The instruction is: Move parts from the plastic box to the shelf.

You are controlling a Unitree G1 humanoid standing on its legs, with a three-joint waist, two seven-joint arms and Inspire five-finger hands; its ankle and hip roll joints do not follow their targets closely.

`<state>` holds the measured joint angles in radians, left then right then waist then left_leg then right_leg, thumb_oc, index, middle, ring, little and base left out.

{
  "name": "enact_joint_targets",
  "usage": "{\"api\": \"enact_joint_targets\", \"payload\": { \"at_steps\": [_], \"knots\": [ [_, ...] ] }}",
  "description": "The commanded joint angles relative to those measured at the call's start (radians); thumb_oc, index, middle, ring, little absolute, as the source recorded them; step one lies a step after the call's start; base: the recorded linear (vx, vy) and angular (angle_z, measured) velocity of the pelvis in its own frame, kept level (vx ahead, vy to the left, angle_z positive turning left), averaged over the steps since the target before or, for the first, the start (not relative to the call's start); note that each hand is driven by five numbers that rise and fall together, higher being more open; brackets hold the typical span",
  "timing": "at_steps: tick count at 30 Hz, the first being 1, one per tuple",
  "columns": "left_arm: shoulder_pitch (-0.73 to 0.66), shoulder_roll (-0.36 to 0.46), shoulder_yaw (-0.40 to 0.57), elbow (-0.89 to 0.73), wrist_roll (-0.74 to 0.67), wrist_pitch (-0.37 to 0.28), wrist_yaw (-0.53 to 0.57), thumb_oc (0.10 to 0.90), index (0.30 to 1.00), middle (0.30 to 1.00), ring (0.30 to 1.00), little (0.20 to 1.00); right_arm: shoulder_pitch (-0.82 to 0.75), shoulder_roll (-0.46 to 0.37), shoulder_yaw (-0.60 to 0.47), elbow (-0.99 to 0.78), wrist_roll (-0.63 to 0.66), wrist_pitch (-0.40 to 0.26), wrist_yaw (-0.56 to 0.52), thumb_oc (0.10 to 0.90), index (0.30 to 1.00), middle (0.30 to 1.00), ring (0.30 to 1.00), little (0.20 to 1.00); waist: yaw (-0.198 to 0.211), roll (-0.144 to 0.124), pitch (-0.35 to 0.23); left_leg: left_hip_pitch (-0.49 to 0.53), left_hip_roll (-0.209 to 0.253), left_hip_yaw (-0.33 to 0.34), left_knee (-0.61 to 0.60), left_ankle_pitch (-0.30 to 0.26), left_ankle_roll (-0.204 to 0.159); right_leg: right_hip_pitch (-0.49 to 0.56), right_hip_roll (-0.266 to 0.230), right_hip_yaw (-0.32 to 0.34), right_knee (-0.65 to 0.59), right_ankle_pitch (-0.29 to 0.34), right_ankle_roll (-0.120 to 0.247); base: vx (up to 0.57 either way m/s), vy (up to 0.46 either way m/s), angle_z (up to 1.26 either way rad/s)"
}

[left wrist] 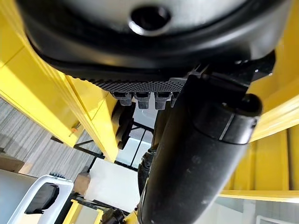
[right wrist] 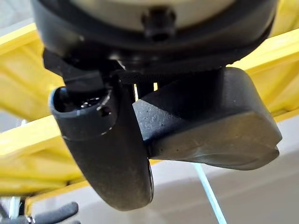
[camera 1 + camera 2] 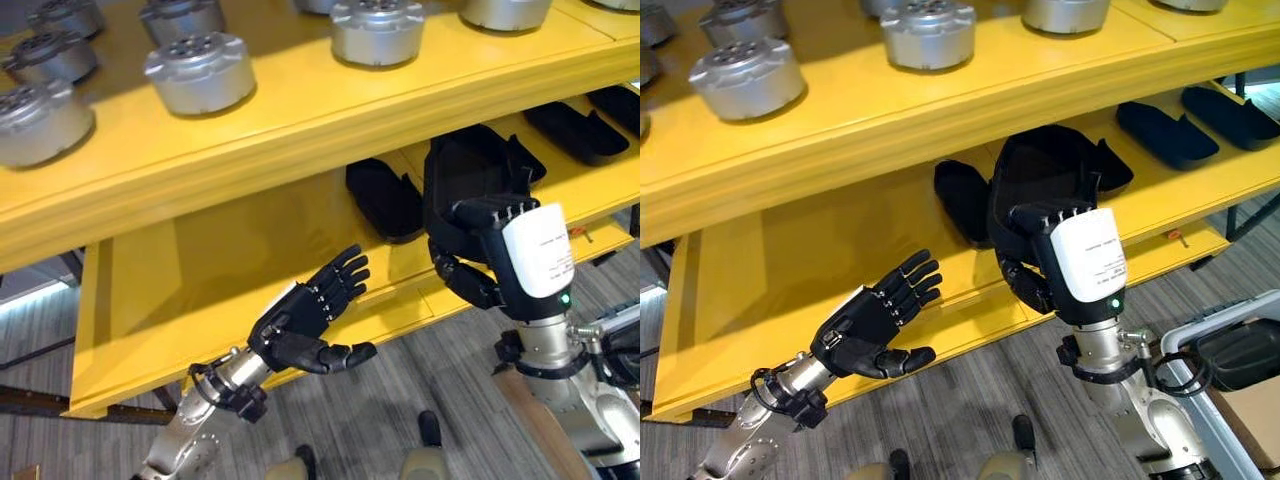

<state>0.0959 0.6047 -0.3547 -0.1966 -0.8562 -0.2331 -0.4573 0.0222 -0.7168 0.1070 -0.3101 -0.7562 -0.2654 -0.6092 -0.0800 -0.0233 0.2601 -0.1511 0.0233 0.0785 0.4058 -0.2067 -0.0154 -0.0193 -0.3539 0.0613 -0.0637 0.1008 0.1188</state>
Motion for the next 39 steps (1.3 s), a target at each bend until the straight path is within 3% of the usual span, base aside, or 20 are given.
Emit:
{"api": "enact_joint_targets", "payload": {
  "at_steps": [1,4,7,8,11,18,19,21,22,24,27,29,30,31,32,35,37,39],
  "knots": [
    [-0.009,-0.01,0.054,-0.1,-0.026,-0.094,-0.066,0.9,1.0,1.0,1.0,1.0,-0.129,-0.039,-0.018,-0.136,-0.039,-0.036,-0.082,0.4,0.3,0.3,0.3,0.3,0.002,0.025,-0.068,0.191,-0.067,-0.001,-0.281,0.0,0.089,-0.005,0.08,0.047,0.039,0.049,0.086,-0.01,0.09,0.45],
    [-0.003,0.005,0.051,-0.097,-0.031,-0.089,-0.057,0.9,1.0,1.0,1.0,1.0,-0.126,-0.043,0.023,-0.13,-0.064,-0.061,-0.089,0.4,0.3,0.3,0.3,0.3,0.008,0.038,-0.072,0.224,-0.046,-0.031,-0.374,0.052,0.094,-0.012,0.175,0.017,0.169,-0.085,0.064,0.01,0.096,0.42],
    [0.017,0.003,0.067,-0.098,-0.032,-0.091,-0.043,0.9,1.0,1.0,1.0,1.0,-0.114,-0.057,0.035,-0.129,-0.07,-0.133,-0.104,0.4,0.3,0.3,0.3,0.3,0.018,0.043,-0.081,0.235,-0.051,-0.054,-0.425,0.088,0.102,-0.009,0.283,-0.036,0.251,-0.187,0.0,0.04,0.018,-0.06],
    [0.026,0.001,0.073,-0.1,-0.029,-0.093,-0.039,0.9,1.0,1.0,1.0,1.0,-0.102,-0.064,0.034,-0.129,-0.07,-0.17,-0.109,0.4,0.3,0.3,0.3,0.3,0.018,0.042,-0.087,0.236,-0.06,-0.072,-0.438,0.101,0.104,-0.003,0.328,-0.032,0.26,-0.21,-0.026,0.05,-0.012,-0.1],
    [0.042,0.004,0.081,-0.091,-0.037,-0.107,-0.049,0.9,1.0,1.0,1.0,1.0,-0.103,-0.081,0.062,-0.109,-0.115,-0.22,-0.162,0.4,0.3,0.3,0.3,0.3,0.026,0.033,-0.092,0.227,-0.087,-0.114,-0.462,0.125,0.104,0.024,0.377,-0.016,0.211,-0.204,-0.06,0.03,-0.05,0.11],
    [0.04,-0.005,0.072,-0.058,-0.035,-0.099,-0.091,0.9,1.0,1.0,1.0,1.0,-0.197,-0.099,0.149,-0.074,-0.15,-0.236,-0.153,0.4,0.3,0.3,0.3,0.3,0.053,0.04,-0.099,0.221,-0.094,-0.137,-0.458,0.141,0.092,0.061,0.379,-0.007,0.114,-0.16,-0.071,0.04,-0.093,0.2],
    [0.039,-0.005,0.07,-0.058,-0.031,-0.098,-0.092,0.9,1.0,1.0,1.0,1.0,-0.202,-0.099,0.154,-0.074,-0.154,-0.24,-0.151,0.4,0.3,0.3,0.3,0.3,0.052,0.041,-0.098,0.221,-0.094,-0.131,-0.452,0.138,0.091,0.066,0.378,-0.009,0.109,-0.158,-0.071,0.02,-0.055,0.13],
    [0.015,-0.003,0.053,-0.052,-0.033,-0.089,-0.107,0.9,1.0,1.0,1.0,1.0,-0.213,-0.099,0.171,-0.077,-0.178,-0.22,-0.147,0.4,0.3,0.3,0.3,0.3,0.039,0.041,-0.099,0.211,-0.092,-0.053,-0.393,0.109,0.087,0.07,0.365,-0.032,0.105,-0.158,-0.071,-0.01,-0.028,0.15],
    [-0.003,-0.003,0.041,-0.054,-0.036,-0.083,-0.122,0.9,1.0,1.0,1.0,1.0,-0.221,-0.096,0.177,-0.074,-0.204,-0.194,-0.145,0.4,0.3,0.3,0.3,0.3,0.026,0.04,-0.095,0.201,-0.077,0.017,-0.349,0.09,0.083,0.066,0.352,-0.056,0.115,-0.164,-0.071,-0.05,0.005,0.31],
    [-0.04,-0.004,0.01,-0.057,-0.038,-0.077,-0.127,0.9,1.0,1.0,1.0,1.0,-0.239,-0.094,0.182,-0.055,-0.222,-0.168,-0.136,0.4,0.3,0.3,0.3,0.3,0.012,0.035,-0.088,0.177,-0.042,0.071,-0.296,0.079,0.072,0.058,0.334,-0.09,0.135,-0.166,-0.076,-0.04,0.033,0.89],
    [-0.056,-0.01,-0.016,-0.062,-0.03,-0.082,-0.111,0.9,1.0,1.0,1.0,1.0,-0.265,-0.095,0.203,-0.036,-0.218,-0.16,-0.128,0.4,0.3,0.3,0.3,0.3,0.009,0.036,-0.084,0.171,-0.002,0.05,-0.302,0.099,0.053,0.049,0.325,-0.099,0.162,-0.178,-0.082,0.04,0.113,1.0],
    [-0.064,-0.019,-0.018,-0.065,-0.033,-0.085,-0.092,0.9,1.0,1.0,1.0,1.0,-0.273,-0.122,0.19,-0.052,-0.191,-0.168,-0.109,0.4,0.3,0.3,0.3,0.3,0.0,0.039,-0.09,0.183,0.077,0.024,-0.36,0.165,0.007,0.052,0.31,-0.093,0.171,-0.194,-0.084,0.1,0.278,-0.02],
    [-0.064,-0.02,-0.018,-0.066,-0.034,-0.084,-0.092,0.9,1.0,1.0,1.0,1.0,-0.271,-0.125,0.186,-0.054,-0.189,-0.168,-0.107,0.4,0.3,0.3,0.3,0.3,0.0,0.04,-0.089,0.183,0.088,0.021,-0.369,0.177,-0.001,0.055,0.308,-0.094,0.171,-0.195,-0.085,0.13,0.319,-0.13],
    [-0.068,-0.031,-0.023,-0.057,-0.041,-0.085,-0.098,0.9,1.0,1.0,1.0,1.0,-0.257,-0.142,0.162,-0.054,-0.182,-0.175,-0.111,0.4,0.3,0.3,0.3,0.3,-0.007,0.038,-0.089,0.165,0.154,0.017,-0.391,0.236,-0.036,0.071,0.288,-0.092,0.167,-0.199,-0.083,0.11,0.239,-0.11],
    [-0.075,-0.036,-0.027,-0.047,-0.039,-0.087,-0.101,0.9,1.0,1.0,1.0,1.0,-0.261,-0.154,0.153,-0.047,-0.171,-0.181,-0.112,0.4,0.3,0.3,0.3,0.3,-0.008,0.037,-0.091,0.165,0.172,0.007,-0.4,0.244,-0.045,0.076,0.277,-0.086,0.165,-0.198,-0.079,0.15,0.364,-0.13],
    [-0.085,-0.038,-0.032,-0.033,-0.015,-0.107,-0.089,0.9,1.0,1.0,1.0,1.0,-0.293,-0.175,0.164,-0.018,-0.149,-0.188,-0.115,0.4,0.3,0.3,0.3,0.3,0.002,0.046,-0.093,0.175,0.183,-0.041,-0.412,0.239,-0.06,0.083,0.244,-0.071,0.153,-0.189,-0.063,0.1,0.258,-0.12],
    [-0.091,-0.033,-0.025,-0.02,-0.019,-0.115,-0.087,0.9,1.0,1.0,1.0,1.0,-0.294,-0.169,0.166,-0.02,-0.098,-0.173,-0.083,0.4,0.3,0.3,0.3,0.3,-0.003,0.061,-0.098,0.198,0.179,-0.017,-0.429,0.228,-0.061,0.085,0.216,-0.079,0.143,-0.18,-0.043,0.13,0.391,-0.37],
    [-0.1,-0.021,-0.024,-0.007,-0.026,-0.112,-0.082,0.9,1.0,1.0,1.0,1.0,-0.291,-0.149,0.176,0.002,-0.095,-0.119,-0.066,0.4,0.3,0.3,0.3,0.3,-0.005,0.068,-0.105,0.221,0.162,0.008,-0.45,0.219,-0.056,0.09,0.192,-0.092,0.127,-0.164,-0.019,0.12,0.339,-0.2]
  ]
}}
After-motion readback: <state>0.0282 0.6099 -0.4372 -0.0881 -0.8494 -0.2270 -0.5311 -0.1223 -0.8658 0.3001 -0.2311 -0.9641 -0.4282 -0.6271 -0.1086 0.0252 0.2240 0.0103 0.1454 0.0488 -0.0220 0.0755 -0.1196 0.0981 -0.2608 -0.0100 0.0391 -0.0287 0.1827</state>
